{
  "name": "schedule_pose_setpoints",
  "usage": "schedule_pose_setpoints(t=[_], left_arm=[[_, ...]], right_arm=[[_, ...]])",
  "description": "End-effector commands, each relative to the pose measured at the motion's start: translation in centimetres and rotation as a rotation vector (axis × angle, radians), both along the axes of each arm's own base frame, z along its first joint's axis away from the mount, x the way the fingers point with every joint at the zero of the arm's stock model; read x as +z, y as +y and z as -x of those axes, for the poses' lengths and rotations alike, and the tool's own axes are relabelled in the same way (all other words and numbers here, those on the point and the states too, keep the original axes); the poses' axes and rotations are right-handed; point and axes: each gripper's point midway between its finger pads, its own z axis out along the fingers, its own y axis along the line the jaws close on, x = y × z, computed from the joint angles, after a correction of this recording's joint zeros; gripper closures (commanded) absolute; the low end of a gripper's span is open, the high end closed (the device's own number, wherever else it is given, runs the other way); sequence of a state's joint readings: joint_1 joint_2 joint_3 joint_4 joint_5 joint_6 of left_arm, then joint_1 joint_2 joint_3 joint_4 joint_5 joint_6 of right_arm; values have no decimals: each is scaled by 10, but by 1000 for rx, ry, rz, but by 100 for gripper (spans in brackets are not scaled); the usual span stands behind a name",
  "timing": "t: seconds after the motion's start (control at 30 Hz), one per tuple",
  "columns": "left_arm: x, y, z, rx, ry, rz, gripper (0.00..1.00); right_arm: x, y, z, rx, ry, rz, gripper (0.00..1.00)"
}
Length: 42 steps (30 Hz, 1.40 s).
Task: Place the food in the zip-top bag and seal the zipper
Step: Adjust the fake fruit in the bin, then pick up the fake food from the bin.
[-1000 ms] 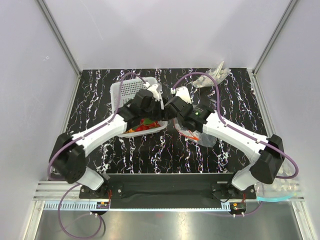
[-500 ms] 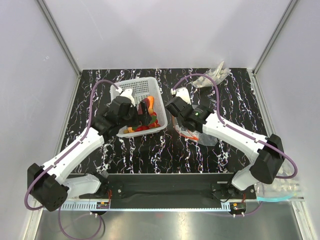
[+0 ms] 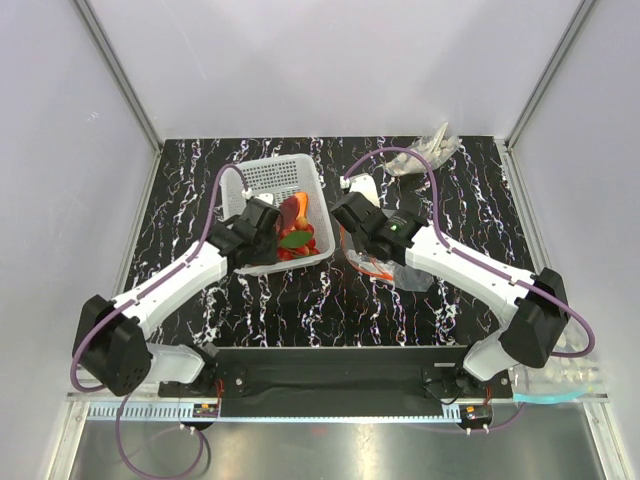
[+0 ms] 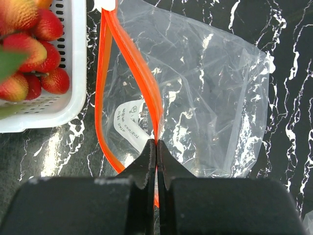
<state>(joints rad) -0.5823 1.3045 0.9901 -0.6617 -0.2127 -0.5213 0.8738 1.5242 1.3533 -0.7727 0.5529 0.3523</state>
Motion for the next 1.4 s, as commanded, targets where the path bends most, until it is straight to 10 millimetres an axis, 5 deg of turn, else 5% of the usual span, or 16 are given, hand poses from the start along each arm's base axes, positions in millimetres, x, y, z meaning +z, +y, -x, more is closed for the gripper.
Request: schedule_pose_setpoints(t=[0.0, 0.23, 0.53, 0.6, 0.63, 0.7, 0.8, 0.87, 1.03, 1.17, 1.37], left_arm=[[16, -3, -25, 25, -107, 39, 95], [56, 0, -70, 100, -248, 298, 100], [116, 66, -132, 373, -503, 336, 98], [122, 62, -137, 340, -506, 332, 50], [103, 61, -136, 341, -437, 301, 12], [97, 51, -137, 289, -382, 303, 1], [73, 41, -130, 238, -317, 267, 1], [78, 37, -124, 211, -339, 232, 3], [83, -17, -98, 18, -305, 71, 1], [55, -49, -86, -97, -203, 7, 1], [3, -33, -97, -75, -80, -135, 1]], right_arm=[[5, 4, -5, 13, -15, -32, 100], [4, 5, -3, 29, -6, -43, 100], [4, 11, -3, 50, 7, -44, 100], [7, 11, -3, 51, 5, -48, 100], [8, 10, -2, 50, 5, -52, 100], [10, 10, -2, 52, -1, -59, 100], [9, 11, -1, 52, 6, -58, 100], [9, 12, -2, 52, 6, -64, 100], [10, 11, -2, 54, 10, -71, 100], [12, 11, -2, 56, 14, -90, 100], [11, 11, 1, 59, 24, -110, 100]])
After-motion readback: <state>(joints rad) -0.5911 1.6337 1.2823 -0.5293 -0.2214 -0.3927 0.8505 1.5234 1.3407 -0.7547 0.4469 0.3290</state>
